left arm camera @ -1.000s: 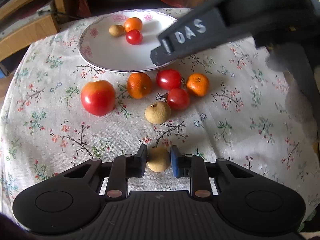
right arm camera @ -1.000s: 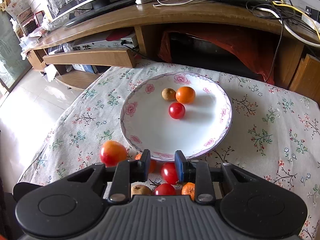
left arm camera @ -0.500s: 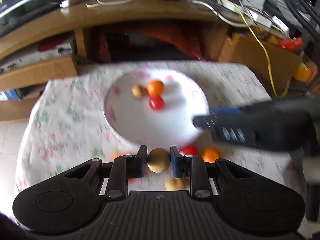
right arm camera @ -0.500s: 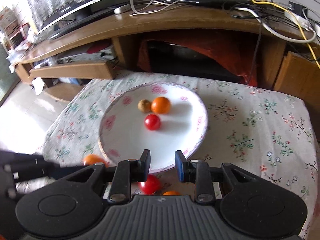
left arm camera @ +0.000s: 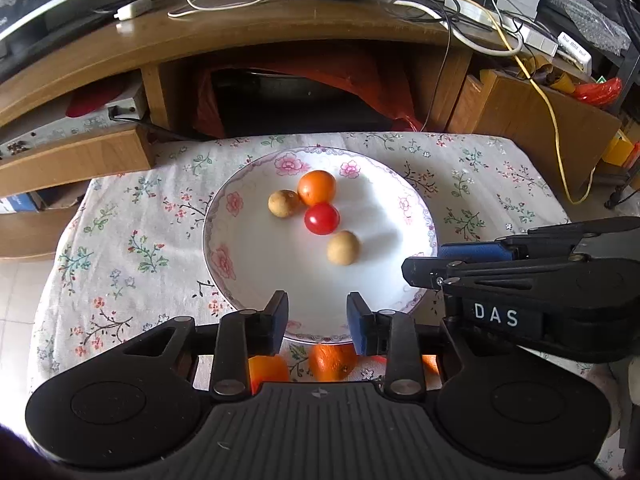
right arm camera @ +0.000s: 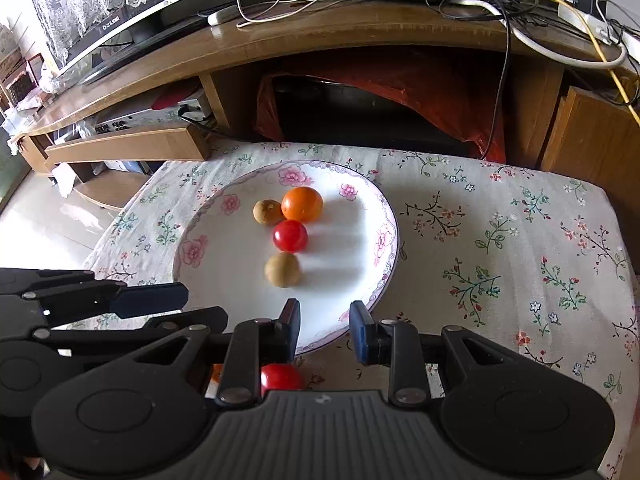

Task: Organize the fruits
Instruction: 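Move the brown fruit over the bowl and open the left gripper, then grasp a mandarin with the right gripper while the left gripper grasps the large red tomato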

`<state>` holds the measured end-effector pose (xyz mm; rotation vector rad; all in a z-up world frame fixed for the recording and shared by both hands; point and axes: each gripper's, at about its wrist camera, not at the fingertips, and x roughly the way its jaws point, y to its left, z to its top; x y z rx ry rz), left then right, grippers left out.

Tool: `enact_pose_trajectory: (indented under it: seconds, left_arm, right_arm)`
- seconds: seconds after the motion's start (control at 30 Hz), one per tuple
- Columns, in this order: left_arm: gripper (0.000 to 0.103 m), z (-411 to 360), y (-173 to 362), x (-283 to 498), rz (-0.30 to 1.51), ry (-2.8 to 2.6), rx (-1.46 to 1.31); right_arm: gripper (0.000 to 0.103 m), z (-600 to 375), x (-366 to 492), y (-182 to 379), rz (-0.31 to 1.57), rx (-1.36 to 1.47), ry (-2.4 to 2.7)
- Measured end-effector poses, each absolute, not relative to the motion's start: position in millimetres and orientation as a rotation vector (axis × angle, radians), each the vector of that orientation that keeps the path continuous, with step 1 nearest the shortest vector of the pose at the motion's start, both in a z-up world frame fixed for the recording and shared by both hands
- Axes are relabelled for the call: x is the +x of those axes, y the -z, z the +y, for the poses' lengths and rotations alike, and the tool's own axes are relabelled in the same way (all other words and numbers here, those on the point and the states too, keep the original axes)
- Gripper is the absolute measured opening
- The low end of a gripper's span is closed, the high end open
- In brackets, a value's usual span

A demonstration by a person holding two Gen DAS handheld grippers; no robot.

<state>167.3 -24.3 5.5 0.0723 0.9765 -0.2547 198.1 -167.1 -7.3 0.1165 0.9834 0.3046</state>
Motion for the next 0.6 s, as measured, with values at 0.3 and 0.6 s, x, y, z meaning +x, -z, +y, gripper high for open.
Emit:
enact_pose_trajectory:
  seconds: [0.3,0.6]
  left_arm:
    - [0.046,-17.5,-10.3,157.9,0.975,0.243,0.07]
    - [0.056,-8.6,-10.0,151.7,0.992,0.235,0.07]
  right_arm:
    - [0.02,-171.7,187.6,1.8,0.984,0.114,-0.291]
    - [0.02,-166.9,174.2,12.1,1.036,0.095,-0.295]
